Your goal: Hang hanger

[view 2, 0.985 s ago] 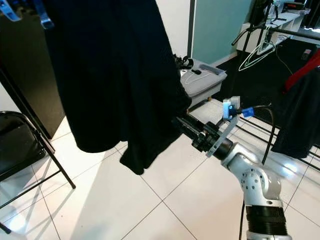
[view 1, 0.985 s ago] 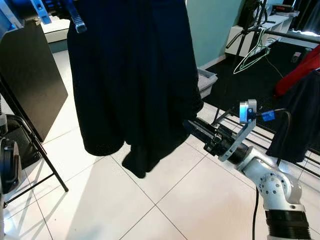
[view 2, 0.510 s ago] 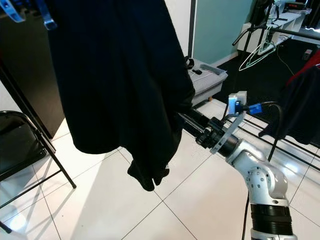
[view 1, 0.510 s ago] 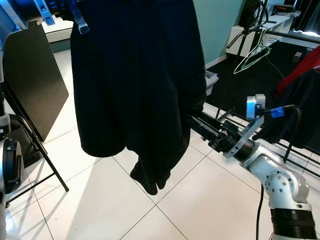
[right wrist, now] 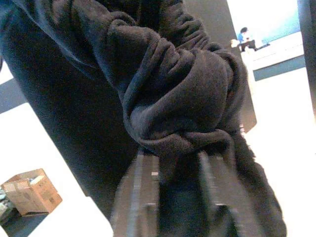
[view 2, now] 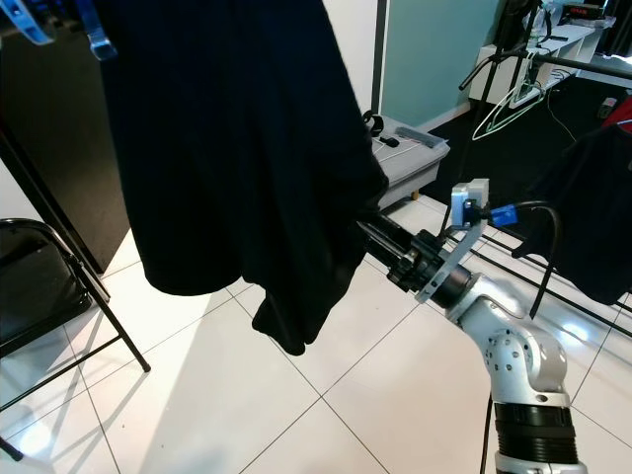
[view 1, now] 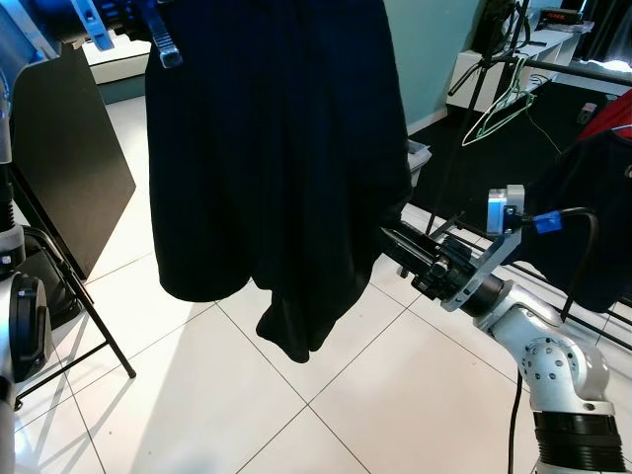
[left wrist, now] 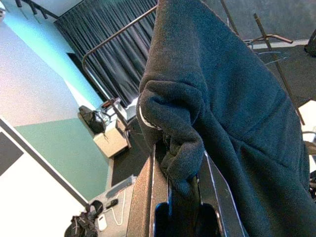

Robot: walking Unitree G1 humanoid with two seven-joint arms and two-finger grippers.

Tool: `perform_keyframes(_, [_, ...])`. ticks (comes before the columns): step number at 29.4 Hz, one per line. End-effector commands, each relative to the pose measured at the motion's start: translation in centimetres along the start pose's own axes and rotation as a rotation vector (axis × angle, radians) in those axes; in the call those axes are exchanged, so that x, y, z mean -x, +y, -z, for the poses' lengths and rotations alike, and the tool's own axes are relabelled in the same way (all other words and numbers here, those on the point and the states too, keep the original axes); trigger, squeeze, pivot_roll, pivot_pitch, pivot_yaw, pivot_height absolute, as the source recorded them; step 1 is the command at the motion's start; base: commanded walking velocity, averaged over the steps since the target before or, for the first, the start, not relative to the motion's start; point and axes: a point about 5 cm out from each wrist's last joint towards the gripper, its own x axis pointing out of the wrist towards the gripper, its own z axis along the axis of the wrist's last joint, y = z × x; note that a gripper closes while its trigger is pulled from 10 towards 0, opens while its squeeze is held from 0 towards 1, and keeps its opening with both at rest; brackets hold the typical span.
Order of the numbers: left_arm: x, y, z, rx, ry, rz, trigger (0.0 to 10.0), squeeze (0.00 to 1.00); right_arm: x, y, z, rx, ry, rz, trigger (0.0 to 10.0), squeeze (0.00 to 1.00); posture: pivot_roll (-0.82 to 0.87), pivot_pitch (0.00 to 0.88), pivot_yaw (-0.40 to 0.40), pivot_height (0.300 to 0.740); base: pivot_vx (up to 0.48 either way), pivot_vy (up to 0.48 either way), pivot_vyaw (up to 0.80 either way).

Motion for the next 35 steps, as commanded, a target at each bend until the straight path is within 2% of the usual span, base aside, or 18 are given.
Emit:
perform_keyframes(1, [0.1, 0.1, -1.1, -0.019, -0.048, -0.010, 0.0, 0.00, -0.1, -0.1, -0.2, 0.013, -0.006, 0.003, 0.0, 0.00, 0.04, 0.000, 0.031, 0.735, 0.000, 0.000, 0.00])
perform_keyframes(10, [-0.1, -0.3, -1.0, -0.004, -0.055, 0.004, 0.0, 0.00, -0.2, -0.7, -0.6, 0.029, -0.029, 0.045, 0.0, 0.00, 0.04, 0.000, 0.031, 0.735, 0.000, 0.000, 0.00])
perform_keyframes(13, [0.5, -0.2, 0.2, -0.010, 0.001, -0.018, 0.0, 0.00, -0.1, -1.2, -1.4, 0.040, -0.071, 0.080, 0.0, 0.00, 0.05, 0.000, 0.031, 0.735, 0.000, 0.000, 0.00])
perform_keyframes(15, [0.5, -0.2, 0.2, -0.010, 0.001, -0.018, 0.0, 0.00, -0.1, -1.2, -1.4, 0.040, -0.071, 0.080, 0.0, 0.00, 0.05, 0.000, 0.031, 0.735, 0.000, 0.000, 0.00])
perform_keyframes(16, [0.9, -0.1, 0.9, -0.017, 0.041, -0.031, 0.0, 0.00, 0.0, -1.5, -1.9, 0.047, -0.093, 0.103, 0.0, 0.00, 0.05, 0.000, 0.031, 0.735, 0.000, 0.000, 0.00])
perform_keyframes(17, [1.7, 0.0, 2.5, -0.015, 0.122, -0.052, 0.0, 0.00, 0.4, -2.3, -3.0, 0.076, -0.132, 0.168, 0.0, 0.00, 0.05, 0.000, 0.034, 0.735, 0.000, 0.000, 0.00])
perform_keyframes(18, [1.7, 0.0, 2.5, -0.015, 0.122, -0.052, 0.0, 0.00, 0.4, -2.3, -3.0, 0.076, -0.132, 0.168, 0.0, 0.00, 0.05, 0.000, 0.034, 0.735, 0.000, 0.000, 0.00])
perform_keyframes(19, [2.7, -0.2, 4.4, 0.004, 0.213, -0.060, 0.0, 0.00, 0.8, -3.4, -4.3, 0.112, -0.180, 0.256, 0.0, 0.00, 0.05, 0.000, 0.034, 0.735, 0.000, 0.000, 0.00])
perform_keyframes(21, [2.7, -0.2, 4.4, 0.004, 0.213, -0.060, 0.0, 0.00, 0.8, -3.4, -4.3, 0.112, -0.180, 0.256, 0.0, 0.00, 0.05, 0.000, 0.034, 0.735, 0.000, 0.000, 0.00])
perform_keyframes(22, [4.4, -0.9, 7.4, 0.066, 0.344, -0.064, 0.0, 0.00, 1.5, -4.6, -6.4, 0.172, -0.246, 0.366, 0.0, 0.00, 0.05, 0.000, 0.031, 0.735, 0.000, 0.000, 0.00])
perform_keyframes(24, [5.5, -1.6, 9.4, 0.125, 0.417, -0.072, 0.0, 0.00, 1.7, -4.9, -7.8, 0.208, -0.281, 0.394, 0.0, 0.00, 0.05, 0.000, 0.031, 0.735, 0.000, 0.000, 0.00])
perform_keyframes(29, [6.5, -2.6, 11.2, 0.186, 0.468, -0.099, 0.0, 0.00, 1.8, -4.8, -9.2, 0.244, -0.310, 0.395, 0.0, 0.00, 0.05, 0.000, 0.023, 0.735, 0.000, 0.000, 0.00])
perform_keyframes(32, [6.8, -2.8, 11.5, 0.196, 0.476, -0.104, 0.0, 0.00, 1.7, -4.8, -9.4, 0.249, -0.315, 0.393, 0.0, 0.00, 0.05, 0.000, 0.023, 0.735, 0.000, 0.000, 0.00])
perform_keyframes(34, [6.9, -3.2, 11.6, 0.207, 0.468, -0.098, 0.0, 0.00, 1.7, -4.8, -9.5, 0.249, -0.315, 0.393, 0.0, 0.00, 0.06, 0.003, 0.018, 0.735, 0.000, 0.000, 0.00])
perform_keyframes(35, [6.9, -3.6, 11.2, 0.218, 0.428, -0.086, 0.0, 0.00, 1.7, -5.0, -9.2, 0.239, -0.312, 0.400, 0.0, 0.00, 0.06, 0.007, 0.018, 0.735, 0.000, 0.000, 0.00])
